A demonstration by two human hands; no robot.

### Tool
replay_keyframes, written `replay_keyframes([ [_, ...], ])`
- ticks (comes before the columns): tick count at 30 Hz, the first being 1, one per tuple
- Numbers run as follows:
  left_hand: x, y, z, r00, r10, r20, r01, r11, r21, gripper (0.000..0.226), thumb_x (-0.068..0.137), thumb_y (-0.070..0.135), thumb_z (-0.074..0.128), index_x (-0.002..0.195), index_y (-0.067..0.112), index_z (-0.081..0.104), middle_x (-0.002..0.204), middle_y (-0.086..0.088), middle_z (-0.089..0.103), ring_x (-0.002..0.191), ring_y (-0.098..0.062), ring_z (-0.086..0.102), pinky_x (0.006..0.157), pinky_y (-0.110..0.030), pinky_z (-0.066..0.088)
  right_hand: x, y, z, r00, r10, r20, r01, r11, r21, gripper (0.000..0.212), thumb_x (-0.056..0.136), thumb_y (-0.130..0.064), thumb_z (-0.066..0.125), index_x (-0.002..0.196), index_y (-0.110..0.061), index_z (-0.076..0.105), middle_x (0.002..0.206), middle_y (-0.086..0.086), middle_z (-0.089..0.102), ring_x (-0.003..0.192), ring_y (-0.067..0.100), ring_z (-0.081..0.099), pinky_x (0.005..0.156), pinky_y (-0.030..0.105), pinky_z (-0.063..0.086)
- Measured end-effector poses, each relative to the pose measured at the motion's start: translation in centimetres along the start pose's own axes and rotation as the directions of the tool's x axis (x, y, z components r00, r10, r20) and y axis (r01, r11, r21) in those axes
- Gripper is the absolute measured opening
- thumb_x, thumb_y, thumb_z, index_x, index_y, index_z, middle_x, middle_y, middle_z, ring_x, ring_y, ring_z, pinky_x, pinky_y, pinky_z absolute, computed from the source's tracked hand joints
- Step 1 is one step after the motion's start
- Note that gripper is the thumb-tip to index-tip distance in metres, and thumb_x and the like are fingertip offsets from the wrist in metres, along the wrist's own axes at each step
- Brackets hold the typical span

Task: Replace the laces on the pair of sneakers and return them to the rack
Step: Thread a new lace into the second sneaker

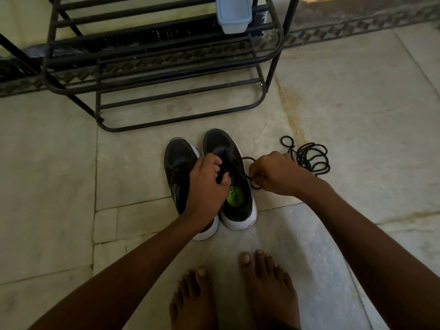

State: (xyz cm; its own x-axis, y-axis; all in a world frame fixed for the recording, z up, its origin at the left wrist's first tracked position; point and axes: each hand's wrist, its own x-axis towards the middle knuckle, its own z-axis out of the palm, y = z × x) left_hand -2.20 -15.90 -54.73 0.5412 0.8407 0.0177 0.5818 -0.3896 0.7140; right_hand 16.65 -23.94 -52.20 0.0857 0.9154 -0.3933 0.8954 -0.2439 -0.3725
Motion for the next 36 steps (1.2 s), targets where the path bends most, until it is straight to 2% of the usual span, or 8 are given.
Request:
replay_keyframes([
  [6, 0.0, -0.3, -0.1, 0.999, 0.04, 0.029, -0.041, 0.999, 0.008, 0.027, 0.084, 0.013, 0.079, 0.103, 0.017, 0.06, 0.103, 0.006, 0.052, 0.086, -0.003, 0.053, 0.079, -0.001, 0.04, -0.4, -0.7, -0.6, 0.954, -0.067, 0.294, 0.086, 0.995, -0.055, 0.02, 0.086, -0.013, 0.065, 0.098, -0.019, 0.08, 0.099, 0.006, 0.076, 0.099, 0.023, 0.065, 0.084, 0.042, 0.057],
  [11, -0.1, -0.3, -0.4, 0.998, 0.05, 0.032, -0.05, 0.999, -0.006, 0.027, 0.084, 0.012, 0.079, 0.103, 0.015, 0.061, 0.104, 0.005, 0.054, 0.088, -0.004, 0.053, 0.08, -0.002, 0.041, 0.9, -0.4, -0.4, 0.998, -0.005, 0.061, 0.01, 0.997, -0.073, 0.021, 0.088, -0.017, 0.06, 0.074, -0.018, 0.044, 0.077, 0.007, 0.055, 0.078, 0.032, 0.061, 0.07, 0.047, 0.058],
  [14, -0.2, -0.2, -0.5, 0.998, 0.046, 0.031, -0.046, 0.999, -0.003, 0.027, 0.085, 0.013, 0.079, 0.105, 0.015, 0.061, 0.104, 0.004, 0.056, 0.089, -0.005, 0.055, 0.078, -0.004, 0.042, 1.9, -0.9, -0.1, 0.982, -0.034, -0.184, 0.021, 0.997, -0.068, 0.021, 0.093, -0.02, 0.061, 0.104, -0.017, 0.044, 0.098, 0.01, 0.053, 0.091, 0.033, 0.058, 0.073, 0.046, 0.053],
  [18, -0.3, 0.0, -0.6, 0.999, 0.021, 0.032, -0.021, 1.0, -0.015, 0.031, 0.086, 0.013, 0.079, 0.11, 0.014, 0.06, 0.105, 0.003, 0.057, 0.089, -0.005, 0.054, 0.078, -0.003, 0.043, 3.5, -0.9, 0.6, 0.992, 0.027, -0.121, -0.052, 0.977, -0.207, 0.044, 0.091, -0.019, 0.066, 0.133, -0.018, 0.05, 0.13, 0.013, 0.044, 0.12, 0.037, 0.043, 0.095, 0.058, 0.046],
  [27, 0.0, 0.8, -1.1, 0.997, 0.033, 0.066, -0.029, 0.998, -0.062, 0.048, 0.087, 0.022, 0.08, 0.13, 0.015, 0.06, 0.119, 0.002, 0.06, 0.064, -0.007, 0.059, 0.072, -0.013, 0.051, 1.3, -1.5, -5.2, 0.939, -0.122, -0.321, 0.225, 0.924, 0.309, 0.008, 0.098, -0.014, 0.063, 0.093, -0.01, 0.069, 0.072, -0.005, 0.068, 0.066, 0.009, 0.066, 0.067, 0.041, 0.058],
  [30, 1.1, 1.9, -1.6, 0.962, 0.089, 0.259, 0.006, 0.939, -0.345, 0.069, 0.089, 0.015, 0.079, 0.148, 0.021, 0.045, 0.125, 0.005, 0.067, 0.058, -0.011, 0.062, 0.063, -0.021, 0.054, -3.7, -2.5, 0.2, 0.919, 0.01, -0.393, 0.038, 0.993, 0.114, 0.05, 0.102, -0.029, 0.057, 0.144, -0.006, 0.042, 0.117, 0.011, 0.07, 0.105, 0.005, 0.065, 0.087, 0.047, 0.053],
  [33, 2.8, 2.5, -2.0, 0.941, 0.102, 0.322, 0.067, 0.877, -0.476, 0.04, 0.091, 0.01, 0.077, 0.128, 0.016, 0.063, 0.098, -0.005, 0.074, 0.063, -0.01, 0.063, 0.065, -0.029, 0.055, -10.9, -7.5, 9.7, 0.999, -0.032, 0.039, 0.022, 0.976, 0.218, 0.069, 0.107, -0.047, 0.033, 0.15, -0.029, -0.017, 0.168, 0.015, 0.013, 0.154, 0.034, 0.017, 0.122, 0.054, 0.022],
  [36, 4.6, 2.8, -2.2, 0.974, -0.037, 0.223, 0.159, 0.815, -0.557, 0.007, 0.096, 0.009, 0.07, 0.098, 0.013, 0.075, 0.08, -0.005, 0.071, 0.06, -0.006, 0.059, 0.058, -0.024, 0.049, -3.9, -3.4, 0.1, 0.946, -0.026, -0.322, 0.098, 0.973, 0.211, 0.031, 0.106, -0.038, 0.049, 0.129, -0.017, 0.05, 0.115, 0.014, 0.069, 0.106, 0.02, 0.066, 0.093, 0.051, 0.054],
])
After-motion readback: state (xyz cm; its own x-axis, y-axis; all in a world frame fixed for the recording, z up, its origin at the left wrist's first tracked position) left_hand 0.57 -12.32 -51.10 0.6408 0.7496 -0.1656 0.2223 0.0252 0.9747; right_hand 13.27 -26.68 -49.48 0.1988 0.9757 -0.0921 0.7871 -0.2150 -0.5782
